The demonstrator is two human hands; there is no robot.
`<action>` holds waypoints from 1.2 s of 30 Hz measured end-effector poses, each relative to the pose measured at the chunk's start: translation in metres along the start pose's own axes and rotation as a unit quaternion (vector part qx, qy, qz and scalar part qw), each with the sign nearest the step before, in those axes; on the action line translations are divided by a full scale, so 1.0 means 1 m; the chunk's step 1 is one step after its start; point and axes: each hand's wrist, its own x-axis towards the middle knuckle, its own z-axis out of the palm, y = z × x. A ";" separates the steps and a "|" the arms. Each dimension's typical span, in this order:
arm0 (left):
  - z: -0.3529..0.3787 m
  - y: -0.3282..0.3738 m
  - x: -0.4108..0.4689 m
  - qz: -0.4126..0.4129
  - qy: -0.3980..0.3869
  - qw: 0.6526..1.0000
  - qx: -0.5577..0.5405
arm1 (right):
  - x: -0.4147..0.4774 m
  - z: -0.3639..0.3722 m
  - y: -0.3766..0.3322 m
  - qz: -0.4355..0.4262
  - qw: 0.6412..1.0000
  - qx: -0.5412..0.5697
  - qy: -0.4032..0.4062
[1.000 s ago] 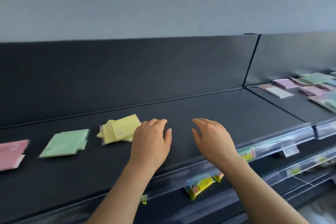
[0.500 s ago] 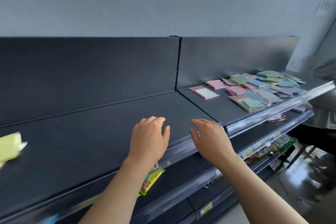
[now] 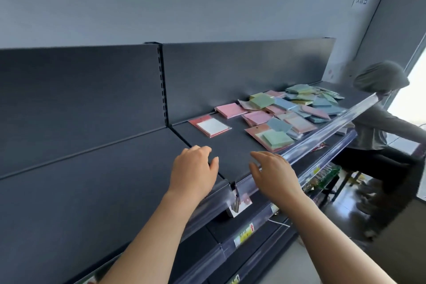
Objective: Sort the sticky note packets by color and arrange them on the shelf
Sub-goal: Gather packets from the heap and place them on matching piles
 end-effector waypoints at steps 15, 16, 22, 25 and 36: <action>0.088 0.071 0.114 -0.060 -0.117 0.991 -0.034 | 0.122 0.013 0.125 0.061 0.995 0.047 -0.064; 0.094 0.076 0.118 -0.066 -0.120 0.990 -0.042 | 0.128 0.013 0.129 0.049 0.994 0.063 -0.069; 0.108 0.109 0.135 -0.154 -0.098 0.966 -0.183 | 0.147 0.017 0.158 -0.029 0.984 0.157 -0.084; 0.117 0.113 0.139 -0.197 -0.069 0.960 -0.187 | 0.151 0.017 0.165 -0.054 0.970 0.213 -0.099; 0.134 0.104 0.138 -0.283 -0.087 0.955 -0.013 | 0.189 0.022 0.194 -0.031 0.996 0.009 -0.078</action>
